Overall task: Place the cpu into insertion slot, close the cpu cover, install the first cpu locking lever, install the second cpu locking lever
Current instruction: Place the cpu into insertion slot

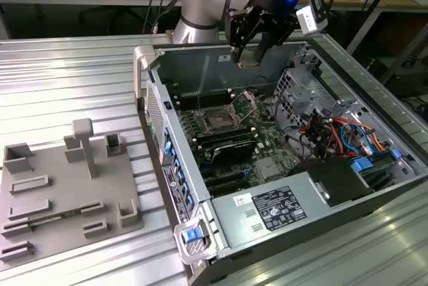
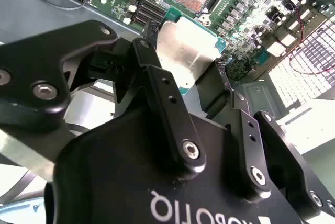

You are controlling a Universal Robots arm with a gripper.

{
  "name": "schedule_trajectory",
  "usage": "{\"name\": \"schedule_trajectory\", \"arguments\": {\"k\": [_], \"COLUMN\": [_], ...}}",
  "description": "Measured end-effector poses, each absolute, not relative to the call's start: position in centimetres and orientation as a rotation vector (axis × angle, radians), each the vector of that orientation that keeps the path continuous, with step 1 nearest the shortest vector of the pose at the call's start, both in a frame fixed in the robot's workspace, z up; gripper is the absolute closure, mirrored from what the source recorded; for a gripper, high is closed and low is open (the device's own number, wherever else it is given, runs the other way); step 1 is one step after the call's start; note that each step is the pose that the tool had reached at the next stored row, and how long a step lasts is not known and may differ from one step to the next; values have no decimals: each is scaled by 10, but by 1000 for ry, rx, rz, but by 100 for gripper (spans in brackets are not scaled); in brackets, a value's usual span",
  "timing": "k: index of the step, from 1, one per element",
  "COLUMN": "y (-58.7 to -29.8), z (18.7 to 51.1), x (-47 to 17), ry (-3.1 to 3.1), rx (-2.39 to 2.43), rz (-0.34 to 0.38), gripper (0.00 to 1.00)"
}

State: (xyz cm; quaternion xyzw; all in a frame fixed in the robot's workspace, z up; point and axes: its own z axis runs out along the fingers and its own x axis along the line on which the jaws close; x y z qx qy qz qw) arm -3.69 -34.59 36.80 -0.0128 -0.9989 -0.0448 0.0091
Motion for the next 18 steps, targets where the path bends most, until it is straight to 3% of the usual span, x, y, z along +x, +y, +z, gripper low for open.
{"name": "schedule_trajectory", "arguments": {"k": [18], "y": [-346], "z": [367], "x": [-37], "ry": [-3120], "rx": [-138], "rz": [-141], "gripper": [45]}}
